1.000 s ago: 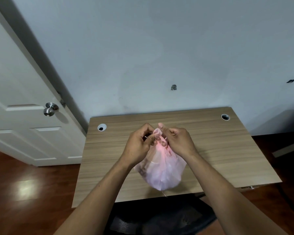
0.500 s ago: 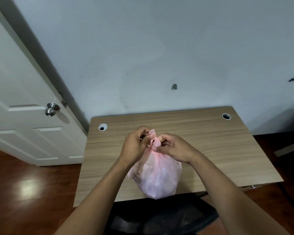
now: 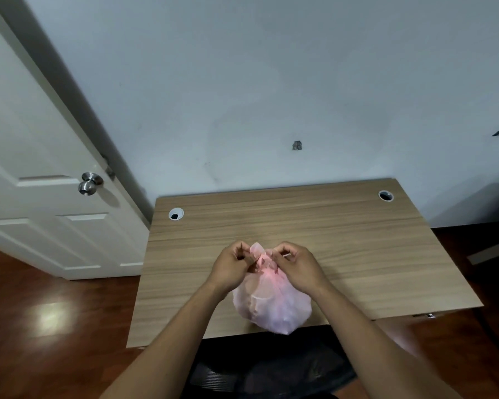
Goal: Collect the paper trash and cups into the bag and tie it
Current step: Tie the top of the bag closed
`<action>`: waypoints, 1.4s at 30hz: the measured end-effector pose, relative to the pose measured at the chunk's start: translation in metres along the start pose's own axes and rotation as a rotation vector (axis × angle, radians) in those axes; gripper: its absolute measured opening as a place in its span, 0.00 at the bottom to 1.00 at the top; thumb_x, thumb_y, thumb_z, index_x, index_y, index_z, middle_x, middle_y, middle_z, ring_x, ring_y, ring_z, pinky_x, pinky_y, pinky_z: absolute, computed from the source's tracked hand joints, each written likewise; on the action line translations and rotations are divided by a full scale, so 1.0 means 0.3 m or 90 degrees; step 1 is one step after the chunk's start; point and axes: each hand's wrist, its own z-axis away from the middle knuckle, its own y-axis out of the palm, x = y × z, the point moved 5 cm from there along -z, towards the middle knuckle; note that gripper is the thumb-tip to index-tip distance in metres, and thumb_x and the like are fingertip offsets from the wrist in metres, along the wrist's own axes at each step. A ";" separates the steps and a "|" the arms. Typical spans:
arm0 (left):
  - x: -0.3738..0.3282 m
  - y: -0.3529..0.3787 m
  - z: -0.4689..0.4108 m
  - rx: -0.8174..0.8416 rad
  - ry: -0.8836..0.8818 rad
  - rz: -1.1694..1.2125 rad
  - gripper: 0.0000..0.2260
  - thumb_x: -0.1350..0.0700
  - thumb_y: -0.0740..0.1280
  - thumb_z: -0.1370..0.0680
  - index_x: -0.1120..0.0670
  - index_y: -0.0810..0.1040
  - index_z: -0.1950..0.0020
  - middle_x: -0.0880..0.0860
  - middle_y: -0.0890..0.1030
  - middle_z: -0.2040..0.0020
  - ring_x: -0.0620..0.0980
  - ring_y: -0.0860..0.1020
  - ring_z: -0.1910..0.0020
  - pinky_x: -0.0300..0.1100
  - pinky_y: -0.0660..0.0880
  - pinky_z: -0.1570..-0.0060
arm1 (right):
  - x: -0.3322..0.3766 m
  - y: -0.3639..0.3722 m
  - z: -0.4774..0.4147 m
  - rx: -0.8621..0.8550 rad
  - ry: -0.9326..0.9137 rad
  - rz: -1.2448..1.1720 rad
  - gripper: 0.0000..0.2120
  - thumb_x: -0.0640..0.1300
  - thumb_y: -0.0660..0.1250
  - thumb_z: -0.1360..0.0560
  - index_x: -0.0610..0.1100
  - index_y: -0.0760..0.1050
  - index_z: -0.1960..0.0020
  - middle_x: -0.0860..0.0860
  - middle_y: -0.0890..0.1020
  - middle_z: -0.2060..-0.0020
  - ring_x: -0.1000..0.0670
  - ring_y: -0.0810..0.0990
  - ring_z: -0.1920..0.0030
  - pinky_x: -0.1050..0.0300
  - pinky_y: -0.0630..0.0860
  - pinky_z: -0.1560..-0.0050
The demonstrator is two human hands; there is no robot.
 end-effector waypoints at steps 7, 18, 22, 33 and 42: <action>0.203 0.036 0.014 -0.081 -0.139 -0.015 0.11 0.68 0.69 0.17 0.57 0.74 0.56 0.59 0.83 0.62 0.47 0.82 0.72 0.41 0.82 0.65 | -0.179 0.057 0.052 0.013 0.071 0.199 0.12 0.45 0.74 0.18 0.41 0.88 0.56 0.49 0.88 0.56 0.50 0.86 0.53 0.68 0.74 0.53; 0.335 0.021 0.051 -0.140 -0.143 -0.255 0.07 0.53 0.70 0.26 0.52 0.74 0.53 0.53 0.85 0.57 0.59 0.86 0.59 0.56 0.85 0.57 | -0.328 0.019 0.115 0.070 0.172 0.204 0.14 0.46 0.66 0.15 0.51 0.80 0.59 0.57 0.86 0.58 0.58 0.82 0.55 0.58 0.75 0.52; 0.287 0.075 0.086 -0.057 0.029 -0.308 0.14 0.56 0.68 0.20 0.45 0.75 0.35 0.49 0.81 0.45 0.48 0.83 0.55 0.41 0.80 0.54 | -0.325 -0.005 0.117 0.095 0.195 0.102 0.12 0.47 0.65 0.14 0.47 0.81 0.54 0.53 0.88 0.57 0.57 0.82 0.60 0.56 0.77 0.54; 0.263 0.096 0.154 -0.114 0.078 -0.459 0.12 0.46 0.78 0.23 0.54 0.86 0.55 0.53 0.84 0.58 0.53 0.82 0.57 0.46 0.75 0.55 | -0.245 0.000 0.070 0.165 0.113 0.049 0.12 0.51 0.65 0.15 0.47 0.82 0.52 0.52 0.88 0.61 0.53 0.84 0.62 0.48 0.79 0.53; 0.144 -0.130 0.311 -0.313 0.116 -0.411 0.12 0.42 0.77 0.23 0.50 0.87 0.55 0.47 0.84 0.60 0.47 0.81 0.63 0.47 0.79 0.59 | 0.073 0.155 0.050 0.315 -0.110 0.208 0.22 0.40 0.66 0.18 0.55 0.78 0.26 0.59 0.84 0.36 0.54 0.85 0.43 0.66 0.77 0.40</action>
